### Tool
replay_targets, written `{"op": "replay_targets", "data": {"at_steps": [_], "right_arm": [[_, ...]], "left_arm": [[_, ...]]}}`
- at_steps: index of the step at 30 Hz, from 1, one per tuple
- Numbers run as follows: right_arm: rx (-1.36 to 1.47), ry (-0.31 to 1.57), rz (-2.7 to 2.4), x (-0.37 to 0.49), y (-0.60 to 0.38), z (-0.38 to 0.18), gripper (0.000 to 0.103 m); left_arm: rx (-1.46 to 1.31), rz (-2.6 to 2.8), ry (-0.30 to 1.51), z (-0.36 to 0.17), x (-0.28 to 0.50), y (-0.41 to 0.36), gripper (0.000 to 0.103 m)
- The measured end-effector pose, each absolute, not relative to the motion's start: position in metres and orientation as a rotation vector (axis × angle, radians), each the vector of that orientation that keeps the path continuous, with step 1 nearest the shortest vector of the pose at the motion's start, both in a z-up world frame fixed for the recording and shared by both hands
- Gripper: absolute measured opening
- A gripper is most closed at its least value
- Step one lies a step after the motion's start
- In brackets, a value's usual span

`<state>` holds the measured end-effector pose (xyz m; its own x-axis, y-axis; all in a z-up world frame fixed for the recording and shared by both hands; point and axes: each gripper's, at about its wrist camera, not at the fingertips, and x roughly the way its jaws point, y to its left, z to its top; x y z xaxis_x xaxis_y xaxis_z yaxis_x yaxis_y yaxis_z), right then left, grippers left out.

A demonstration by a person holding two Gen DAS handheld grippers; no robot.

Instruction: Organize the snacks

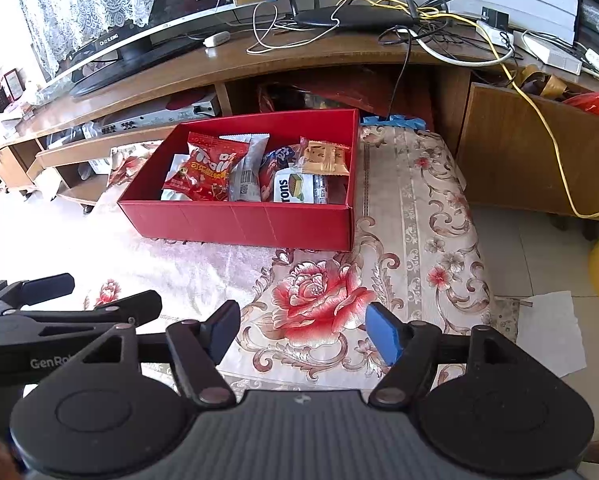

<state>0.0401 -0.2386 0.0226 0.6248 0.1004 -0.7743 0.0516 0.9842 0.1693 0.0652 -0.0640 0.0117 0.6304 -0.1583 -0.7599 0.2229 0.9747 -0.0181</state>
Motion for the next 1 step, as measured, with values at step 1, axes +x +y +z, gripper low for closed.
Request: {"op": "replay_targets", "data": {"at_steps": [1], "right_arm": [[0.182,0.897,0.028,0.0402,-0.2386,0.0226,0.067]], "left_arm": [[0.082,-0.217,0.859,0.012,0.0649,-0.0638,0.103]]}}
